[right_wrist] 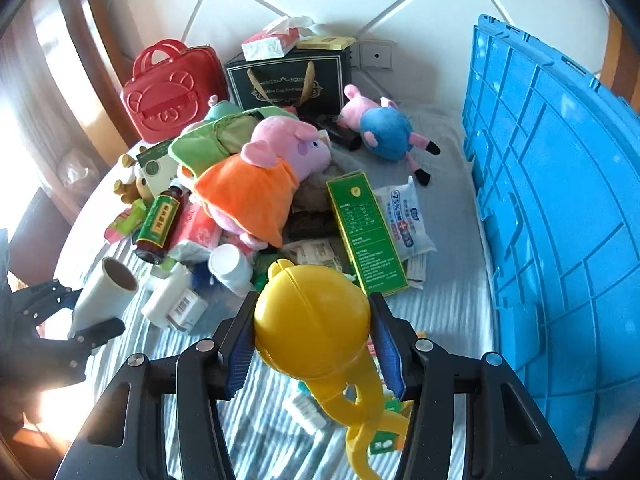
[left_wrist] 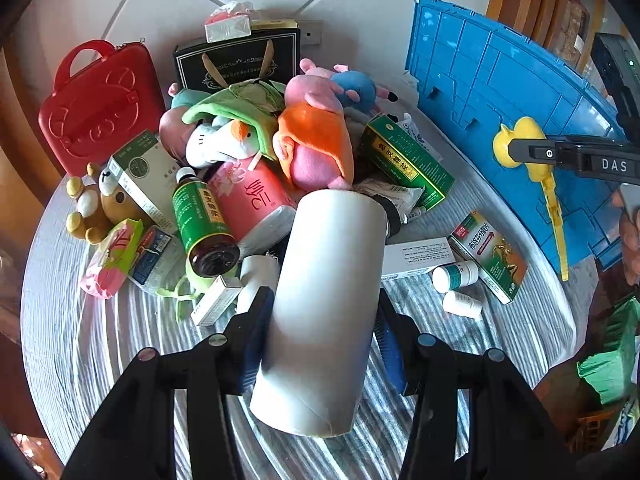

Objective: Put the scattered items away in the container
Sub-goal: 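Lift and carry the paper roll with left tool while right tool carries the yellow clamp over the crate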

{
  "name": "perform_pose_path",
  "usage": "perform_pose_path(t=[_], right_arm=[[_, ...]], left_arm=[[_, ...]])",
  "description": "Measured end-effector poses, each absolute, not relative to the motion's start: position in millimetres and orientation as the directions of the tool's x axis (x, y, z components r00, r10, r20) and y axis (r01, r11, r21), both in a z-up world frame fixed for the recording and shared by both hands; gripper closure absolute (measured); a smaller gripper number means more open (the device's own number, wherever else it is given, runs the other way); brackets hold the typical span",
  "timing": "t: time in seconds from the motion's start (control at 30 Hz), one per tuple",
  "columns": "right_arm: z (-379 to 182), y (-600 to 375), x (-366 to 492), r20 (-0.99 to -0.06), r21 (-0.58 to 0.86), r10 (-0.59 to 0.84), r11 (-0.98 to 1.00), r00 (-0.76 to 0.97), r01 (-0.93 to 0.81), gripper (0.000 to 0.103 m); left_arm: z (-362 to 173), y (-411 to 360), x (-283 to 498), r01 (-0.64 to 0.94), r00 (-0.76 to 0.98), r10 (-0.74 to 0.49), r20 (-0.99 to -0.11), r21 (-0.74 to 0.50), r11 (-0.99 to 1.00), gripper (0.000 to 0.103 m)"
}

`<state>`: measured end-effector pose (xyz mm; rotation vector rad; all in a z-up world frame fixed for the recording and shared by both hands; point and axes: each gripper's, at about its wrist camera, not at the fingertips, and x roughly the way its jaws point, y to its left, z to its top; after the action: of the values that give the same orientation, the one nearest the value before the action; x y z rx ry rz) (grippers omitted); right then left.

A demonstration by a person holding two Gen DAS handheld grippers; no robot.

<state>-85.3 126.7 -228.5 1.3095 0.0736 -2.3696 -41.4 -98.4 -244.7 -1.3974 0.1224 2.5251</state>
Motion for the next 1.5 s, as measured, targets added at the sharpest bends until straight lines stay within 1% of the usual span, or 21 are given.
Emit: perform_pose_path(t=[0.33,0.53,0.9,1.07,1.5], right_arm=[[-177,136,-54,-0.780,0.213,-0.388,-0.902,-0.490,0.375,0.051],[-137,140,-36,-0.735,0.242,-0.428,-0.890,-0.525,0.387,0.051],[-72,153,-15,-0.645,0.267,-0.488,-0.865,-0.588,0.424,0.051],[-54,162,-10,-0.612,0.274,-0.509,-0.855,-0.606,0.441,0.051],[-29,196,-17,-0.544,0.293,-0.541,-0.838,-0.641,0.460,0.051]], left_arm=[[-173,-102,-35,-0.218,-0.572,0.144,-0.808,-0.019,-0.976,0.054],[-134,-98,-31,-0.207,-0.611,0.125,-0.782,0.006,-0.978,0.054],[-80,-92,-23,-0.186,-0.669,0.108,-0.735,0.025,-0.982,0.054],[-62,-87,-21,-0.174,-0.703,0.104,-0.703,0.028,-0.984,0.054],[-37,-56,-36,-0.162,-0.738,0.082,-0.670,0.058,-0.985,0.054]])
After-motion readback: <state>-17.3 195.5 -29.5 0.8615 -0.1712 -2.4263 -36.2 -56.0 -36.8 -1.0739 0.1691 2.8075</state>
